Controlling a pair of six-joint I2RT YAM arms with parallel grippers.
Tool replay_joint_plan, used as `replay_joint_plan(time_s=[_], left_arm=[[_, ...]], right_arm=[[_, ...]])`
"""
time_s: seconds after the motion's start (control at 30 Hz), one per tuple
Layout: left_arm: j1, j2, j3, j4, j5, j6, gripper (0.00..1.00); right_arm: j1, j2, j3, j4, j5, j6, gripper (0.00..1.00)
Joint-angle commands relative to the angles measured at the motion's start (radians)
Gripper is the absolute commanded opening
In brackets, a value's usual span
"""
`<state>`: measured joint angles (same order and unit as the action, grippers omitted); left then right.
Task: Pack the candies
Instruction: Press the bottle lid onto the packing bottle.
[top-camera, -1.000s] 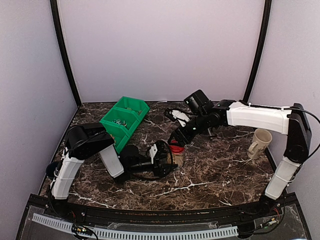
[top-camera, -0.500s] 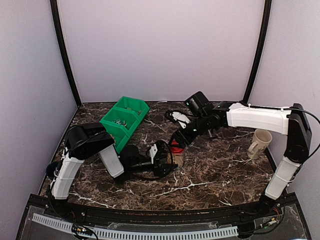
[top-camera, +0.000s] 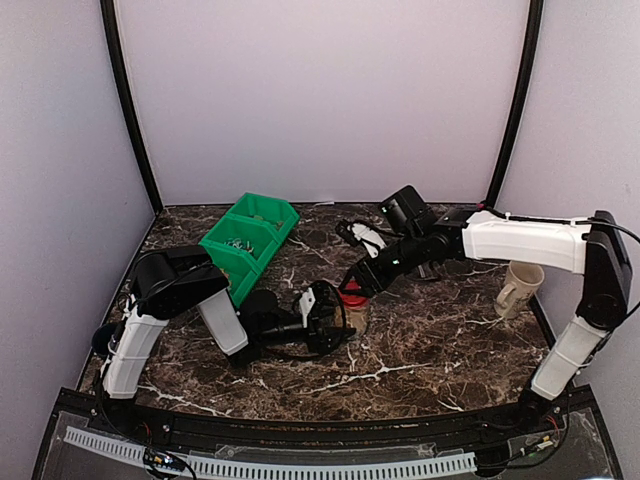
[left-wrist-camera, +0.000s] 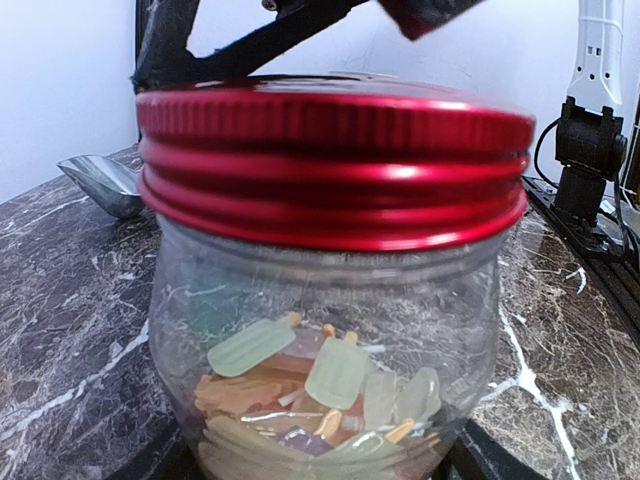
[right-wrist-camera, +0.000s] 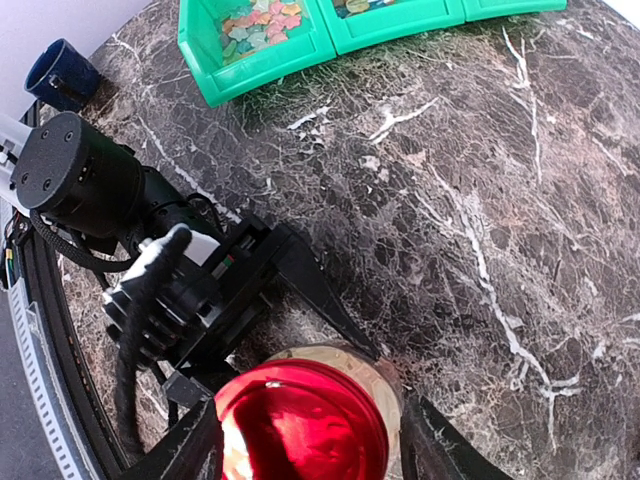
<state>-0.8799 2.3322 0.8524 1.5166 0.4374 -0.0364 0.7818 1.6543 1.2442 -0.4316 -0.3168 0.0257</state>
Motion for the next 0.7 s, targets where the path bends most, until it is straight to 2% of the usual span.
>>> replay_joint_plan(time_s=[0.0, 0.27, 0.47, 0.67], left_arm=[[-0.002, 0.021, -0.004, -0.086, 0.001, -0.008, 0.73], [-0.001, 0.021, 0.000, -0.100, -0.013, -0.010, 0.73], [0.002, 0.022, 0.003, -0.105, -0.018, -0.017, 0.73], [0.007, 0.024, 0.006, -0.105, -0.014, -0.029, 0.72]], right_arm=[[-0.019, -0.039, -0.028, 0.053, -0.037, 0.030, 0.59], [-0.019, -0.052, -0.062, 0.053, -0.054, 0.027, 0.53], [-0.020, -0.120, -0.086, 0.040, -0.040, 0.027, 0.46], [-0.019, -0.164, -0.148, 0.051, -0.028, 0.040, 0.43]])
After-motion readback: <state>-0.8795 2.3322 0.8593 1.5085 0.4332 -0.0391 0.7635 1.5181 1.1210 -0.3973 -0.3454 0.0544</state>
